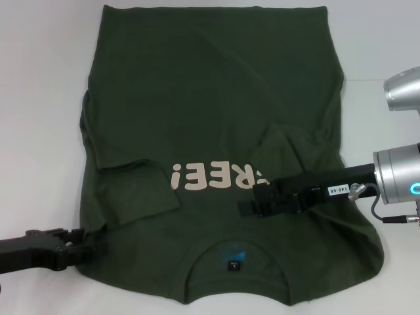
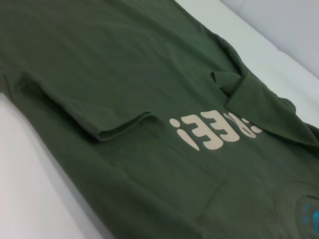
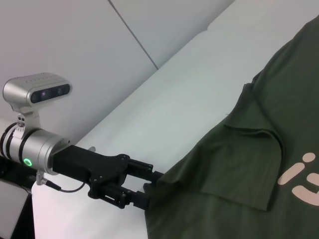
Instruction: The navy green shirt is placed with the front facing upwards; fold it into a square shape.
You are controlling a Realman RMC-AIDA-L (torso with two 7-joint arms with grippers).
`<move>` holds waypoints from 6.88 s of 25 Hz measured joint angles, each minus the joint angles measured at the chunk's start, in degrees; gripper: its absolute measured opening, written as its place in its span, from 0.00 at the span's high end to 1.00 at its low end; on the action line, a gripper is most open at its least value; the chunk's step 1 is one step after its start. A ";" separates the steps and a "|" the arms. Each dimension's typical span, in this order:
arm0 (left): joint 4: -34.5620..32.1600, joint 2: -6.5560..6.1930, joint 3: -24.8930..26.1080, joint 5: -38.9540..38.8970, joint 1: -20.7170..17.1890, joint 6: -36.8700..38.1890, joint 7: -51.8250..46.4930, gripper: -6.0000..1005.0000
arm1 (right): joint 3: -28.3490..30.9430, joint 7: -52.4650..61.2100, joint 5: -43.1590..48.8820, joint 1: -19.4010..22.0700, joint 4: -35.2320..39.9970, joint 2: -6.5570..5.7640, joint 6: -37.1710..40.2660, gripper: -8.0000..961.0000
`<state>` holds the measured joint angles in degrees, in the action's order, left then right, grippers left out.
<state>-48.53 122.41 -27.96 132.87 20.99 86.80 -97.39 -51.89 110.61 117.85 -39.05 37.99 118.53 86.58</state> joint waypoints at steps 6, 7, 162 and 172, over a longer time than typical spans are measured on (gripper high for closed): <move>-0.72 -0.08 0.18 0.12 -0.52 -0.01 -0.15 0.27 | 0.45 -0.03 -0.02 0.03 0.02 0.00 -0.01 0.14; -0.93 -0.12 0.20 0.12 -0.62 0.01 -0.19 0.27 | 0.57 -0.04 -0.03 0.03 0.03 0.00 -0.01 0.14; -0.54 0.47 0.92 5.91 4.25 1.00 -4.30 0.71 | 3.65 0.06 -0.16 0.66 -0.02 -0.35 -0.62 0.16; -0.61 0.46 2.04 5.36 3.79 3.19 -4.39 0.93 | 3.93 0.24 -0.02 3.44 0.54 -0.91 -0.26 0.16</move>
<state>-49.14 122.87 -25.92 138.23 24.78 90.00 -101.78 -47.96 110.85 117.82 -35.61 38.53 117.62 86.32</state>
